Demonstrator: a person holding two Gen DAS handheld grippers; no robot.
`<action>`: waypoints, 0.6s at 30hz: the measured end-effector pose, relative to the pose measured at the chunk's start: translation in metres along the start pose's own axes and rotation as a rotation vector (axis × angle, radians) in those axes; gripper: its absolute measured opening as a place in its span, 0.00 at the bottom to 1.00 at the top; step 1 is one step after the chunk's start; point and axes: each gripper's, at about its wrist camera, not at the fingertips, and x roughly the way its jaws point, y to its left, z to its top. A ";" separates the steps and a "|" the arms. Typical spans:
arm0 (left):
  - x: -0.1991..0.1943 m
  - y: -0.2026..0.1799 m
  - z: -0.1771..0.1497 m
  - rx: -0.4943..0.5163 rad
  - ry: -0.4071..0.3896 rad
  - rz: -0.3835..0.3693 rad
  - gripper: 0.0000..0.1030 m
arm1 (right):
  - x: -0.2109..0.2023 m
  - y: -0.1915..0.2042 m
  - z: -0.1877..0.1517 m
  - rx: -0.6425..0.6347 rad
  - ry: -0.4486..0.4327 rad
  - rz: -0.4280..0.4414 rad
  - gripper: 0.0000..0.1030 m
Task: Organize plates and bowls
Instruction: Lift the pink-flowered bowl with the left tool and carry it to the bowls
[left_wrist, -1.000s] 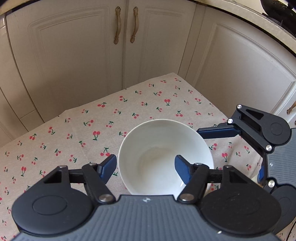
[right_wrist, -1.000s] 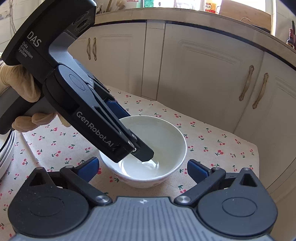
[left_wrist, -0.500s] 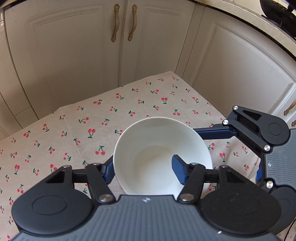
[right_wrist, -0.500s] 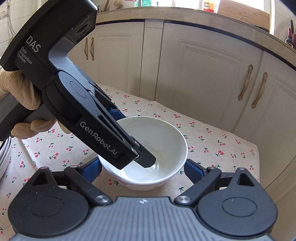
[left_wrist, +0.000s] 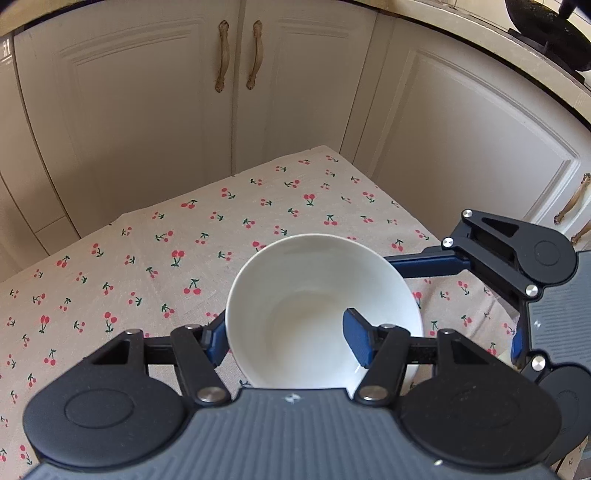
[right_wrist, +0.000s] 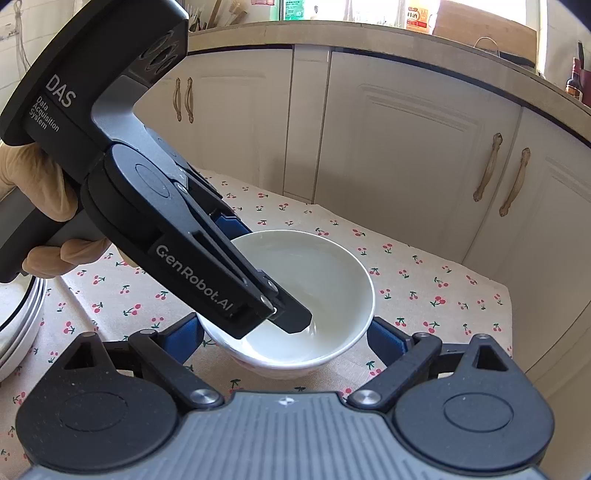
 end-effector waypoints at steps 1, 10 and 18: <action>-0.005 -0.003 -0.001 0.005 -0.003 0.001 0.59 | -0.005 0.002 0.000 -0.001 -0.002 -0.001 0.94; -0.053 -0.036 -0.017 0.033 -0.032 0.004 0.60 | -0.053 0.030 -0.001 0.000 -0.012 -0.013 0.94; -0.088 -0.063 -0.040 0.049 -0.050 0.007 0.60 | -0.097 0.061 -0.008 0.004 -0.026 -0.028 0.94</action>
